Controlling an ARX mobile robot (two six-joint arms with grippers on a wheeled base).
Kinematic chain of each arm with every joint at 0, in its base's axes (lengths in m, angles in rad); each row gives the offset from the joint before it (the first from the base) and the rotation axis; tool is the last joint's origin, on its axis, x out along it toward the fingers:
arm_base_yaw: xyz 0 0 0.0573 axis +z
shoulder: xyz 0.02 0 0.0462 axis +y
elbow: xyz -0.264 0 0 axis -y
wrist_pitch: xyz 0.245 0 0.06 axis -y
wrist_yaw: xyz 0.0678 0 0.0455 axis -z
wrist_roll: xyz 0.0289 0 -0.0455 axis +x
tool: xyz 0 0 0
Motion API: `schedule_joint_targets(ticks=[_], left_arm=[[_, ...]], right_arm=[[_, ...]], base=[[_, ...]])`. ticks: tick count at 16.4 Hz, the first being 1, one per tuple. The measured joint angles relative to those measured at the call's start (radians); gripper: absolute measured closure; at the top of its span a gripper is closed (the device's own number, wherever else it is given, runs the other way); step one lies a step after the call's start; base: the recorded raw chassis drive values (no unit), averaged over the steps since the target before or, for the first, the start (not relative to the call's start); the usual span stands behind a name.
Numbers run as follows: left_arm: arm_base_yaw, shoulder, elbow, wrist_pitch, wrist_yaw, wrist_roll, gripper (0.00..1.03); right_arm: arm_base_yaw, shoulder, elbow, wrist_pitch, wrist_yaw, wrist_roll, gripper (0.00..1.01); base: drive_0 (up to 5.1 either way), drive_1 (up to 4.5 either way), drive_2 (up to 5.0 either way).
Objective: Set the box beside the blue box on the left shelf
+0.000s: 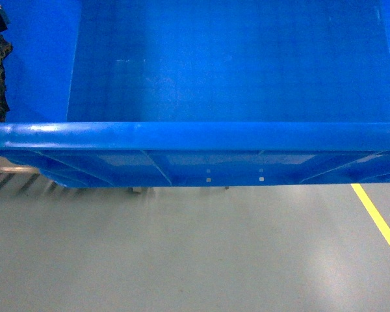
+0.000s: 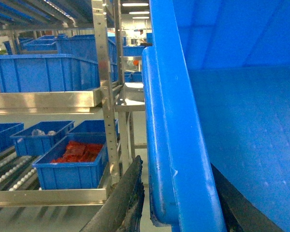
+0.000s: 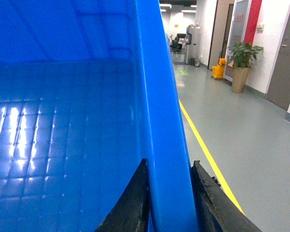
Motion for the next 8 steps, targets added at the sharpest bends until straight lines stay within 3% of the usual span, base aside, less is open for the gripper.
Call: schedule_joint_targets(ticks=[8], left_arm=[[0.0, 0.0, 0.0, -0.002, 0.0, -0.001, 0.74]], right_arm=[[0.0, 0.0, 0.0, -0.001, 0.0, 0.0, 0.84]], base=[[0.1, 4.39, -4.2]])
